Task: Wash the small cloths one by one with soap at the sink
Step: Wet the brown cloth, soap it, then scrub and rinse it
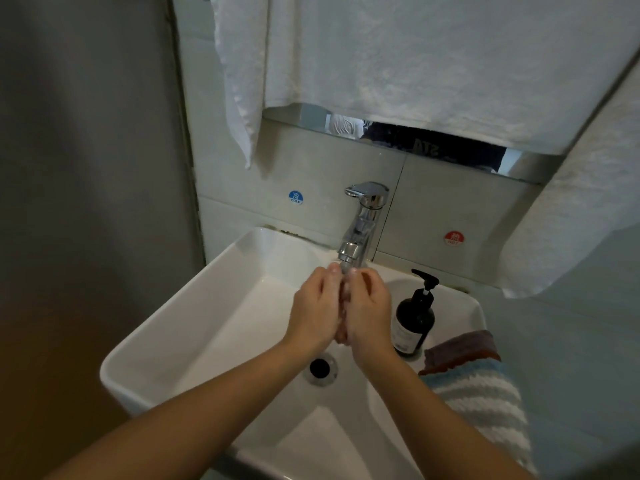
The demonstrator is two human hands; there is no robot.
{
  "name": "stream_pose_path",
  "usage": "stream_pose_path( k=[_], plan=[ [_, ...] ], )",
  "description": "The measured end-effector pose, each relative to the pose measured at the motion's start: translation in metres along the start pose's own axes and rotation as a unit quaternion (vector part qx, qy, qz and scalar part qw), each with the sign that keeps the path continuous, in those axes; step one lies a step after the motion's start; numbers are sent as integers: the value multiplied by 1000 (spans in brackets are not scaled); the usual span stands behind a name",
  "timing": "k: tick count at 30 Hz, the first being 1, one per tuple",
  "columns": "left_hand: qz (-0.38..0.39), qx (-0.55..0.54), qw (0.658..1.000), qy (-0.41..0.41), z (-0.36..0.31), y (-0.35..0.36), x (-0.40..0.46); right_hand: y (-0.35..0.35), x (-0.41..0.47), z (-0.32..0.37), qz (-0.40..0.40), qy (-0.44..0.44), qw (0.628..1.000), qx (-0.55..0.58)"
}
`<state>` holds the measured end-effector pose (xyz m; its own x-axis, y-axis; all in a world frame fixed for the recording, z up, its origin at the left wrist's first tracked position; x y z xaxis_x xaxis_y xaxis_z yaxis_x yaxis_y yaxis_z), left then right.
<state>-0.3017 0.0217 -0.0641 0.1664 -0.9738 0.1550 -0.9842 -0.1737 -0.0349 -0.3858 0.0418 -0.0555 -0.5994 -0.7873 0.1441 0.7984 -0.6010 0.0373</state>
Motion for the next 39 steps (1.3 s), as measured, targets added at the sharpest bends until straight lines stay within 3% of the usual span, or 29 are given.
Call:
stream_pose_path(
  k=[2,3,6,8,10,12,13,15,17,20,22,23,25,27,28,31,33,37,39],
  plan=[
    [34,28,999,30,-1,4,-8,0,9,-9,-79,2,996,-32],
    [19,38,998,49,-2,3,-6,2,8,-15,-70,13,995,-76],
    [-74,45,994,64,2,-8,14,7,-10,-27,65,24,987,-142],
    [-44,50,996,58,4,-12,14,4,-11,-13,86,-15,992,-89],
    [44,28,997,54,5,-5,-3,-1,0,1,5,-55,996,-65],
    [78,14,994,70,2,-1,-13,-2,12,0,-69,-35,994,-75],
    [61,18,995,79,0,-1,-11,1,13,-4,-51,1,994,-93],
    [-17,58,994,90,-2,-7,4,9,4,-17,75,50,984,-156],
    [-66,85,990,91,-2,-15,13,11,-2,-16,145,60,979,-132],
    [4,50,997,56,0,-11,0,3,6,4,62,-1,997,-43],
    [66,38,995,56,2,-3,-11,3,14,-1,-8,-43,997,-71],
    [64,31,995,68,2,-3,-10,5,13,-4,-11,-45,992,-116],
    [-7,42,995,89,0,-7,4,9,4,-16,60,-42,977,-202],
    [-49,88,990,97,3,-15,18,8,-5,-15,111,-43,977,-178],
    [-26,101,990,95,4,-16,20,7,-7,-9,106,-61,980,-156],
    [82,38,993,70,7,-6,2,4,5,7,-18,-98,984,-145],
    [99,-2,994,55,4,-2,-5,1,12,5,-60,-73,980,-174],
    [-31,85,994,69,8,-15,16,3,-6,-14,72,-74,957,-271],
    [-18,70,996,54,11,-17,14,4,-9,-11,86,-96,965,-228]
  ],
)
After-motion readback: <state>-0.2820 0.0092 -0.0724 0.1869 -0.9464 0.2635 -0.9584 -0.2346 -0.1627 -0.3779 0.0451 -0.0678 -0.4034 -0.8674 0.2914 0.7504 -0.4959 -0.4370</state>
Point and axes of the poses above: each hand's wrist, its own x-axis towards the middle knuckle, its own y-axis out of the palm, z = x × y, the point moved 2 cm from there along x, towards the middle knuckle, and after that the axes turned 13 degrees about -z, right-handed, at the moved point
